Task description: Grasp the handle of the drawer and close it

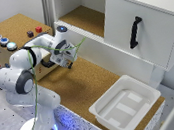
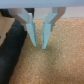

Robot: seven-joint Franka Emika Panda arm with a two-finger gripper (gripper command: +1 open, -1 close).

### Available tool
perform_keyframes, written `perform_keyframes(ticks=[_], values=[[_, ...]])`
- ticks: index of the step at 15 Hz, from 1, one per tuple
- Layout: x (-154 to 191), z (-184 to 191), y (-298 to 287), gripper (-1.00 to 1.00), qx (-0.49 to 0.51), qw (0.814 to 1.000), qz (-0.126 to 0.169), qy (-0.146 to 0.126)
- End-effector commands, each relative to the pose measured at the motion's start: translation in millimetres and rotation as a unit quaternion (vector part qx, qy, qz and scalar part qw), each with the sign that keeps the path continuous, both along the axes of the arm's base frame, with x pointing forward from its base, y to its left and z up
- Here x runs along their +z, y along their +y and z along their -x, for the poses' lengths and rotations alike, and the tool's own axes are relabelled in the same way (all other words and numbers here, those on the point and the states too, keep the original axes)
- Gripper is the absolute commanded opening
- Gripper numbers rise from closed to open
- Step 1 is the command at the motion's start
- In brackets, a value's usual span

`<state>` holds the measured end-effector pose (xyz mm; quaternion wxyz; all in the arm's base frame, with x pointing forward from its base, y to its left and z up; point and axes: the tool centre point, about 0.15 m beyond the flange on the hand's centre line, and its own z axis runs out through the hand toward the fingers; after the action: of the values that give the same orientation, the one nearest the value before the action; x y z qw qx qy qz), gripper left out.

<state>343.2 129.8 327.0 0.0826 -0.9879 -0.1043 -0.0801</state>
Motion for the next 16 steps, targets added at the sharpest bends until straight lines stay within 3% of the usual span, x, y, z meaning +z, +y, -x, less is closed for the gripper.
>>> perform_keyframes(ticks=[1, 8, 16], values=[[-2, -25, 40, -1.0, -0.003, 0.999, 0.017, 0.051], [-1, -15, 87, -1.0, 0.006, 0.998, 0.022, 0.066], [0, -5, 156, -1.0, 0.022, 0.998, 0.007, 0.061]])
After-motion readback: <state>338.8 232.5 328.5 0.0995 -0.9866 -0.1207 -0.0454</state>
